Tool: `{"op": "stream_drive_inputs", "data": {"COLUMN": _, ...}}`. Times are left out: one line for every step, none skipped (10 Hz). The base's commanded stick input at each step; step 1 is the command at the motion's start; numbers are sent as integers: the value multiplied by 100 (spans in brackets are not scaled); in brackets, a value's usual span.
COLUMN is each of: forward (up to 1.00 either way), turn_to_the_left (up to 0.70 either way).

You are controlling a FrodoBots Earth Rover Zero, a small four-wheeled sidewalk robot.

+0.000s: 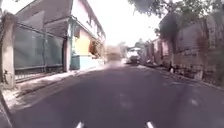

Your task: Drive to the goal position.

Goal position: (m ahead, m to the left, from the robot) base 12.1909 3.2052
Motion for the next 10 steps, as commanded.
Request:
{"op": "stream_drive_inputs", "data": {"forward": 100, "turn_to_the_left": 0}}
{"op": "stream_drive_inputs", "data": {"forward": 100, "turn_to_the_left": 0}}
{"op": "stream_drive_inputs", "data": {"forward": 100, "turn_to_the_left": 0}}
{"op": "stream_drive_inputs", "data": {"forward": 100, "turn_to_the_left": 0}}
{"op": "stream_drive_inputs", "data": {"forward": 100, "turn_to_the_left": 0}}
{"op": "stream_drive_inputs", "data": {"forward": 100, "turn_to_the_left": 0}}
{"op": "stream_drive_inputs", "data": {"forward": 100, "turn_to_the_left": 0}}
{"op": "stream_drive_inputs", "data": {"forward": 100, "turn_to_the_left": 0}}
{"op": "stream_drive_inputs", "data": {"forward": 100, "turn_to_the_left": 0}}
{"op": "stream_drive_inputs", "data": {"forward": 100, "turn_to_the_left": 0}}
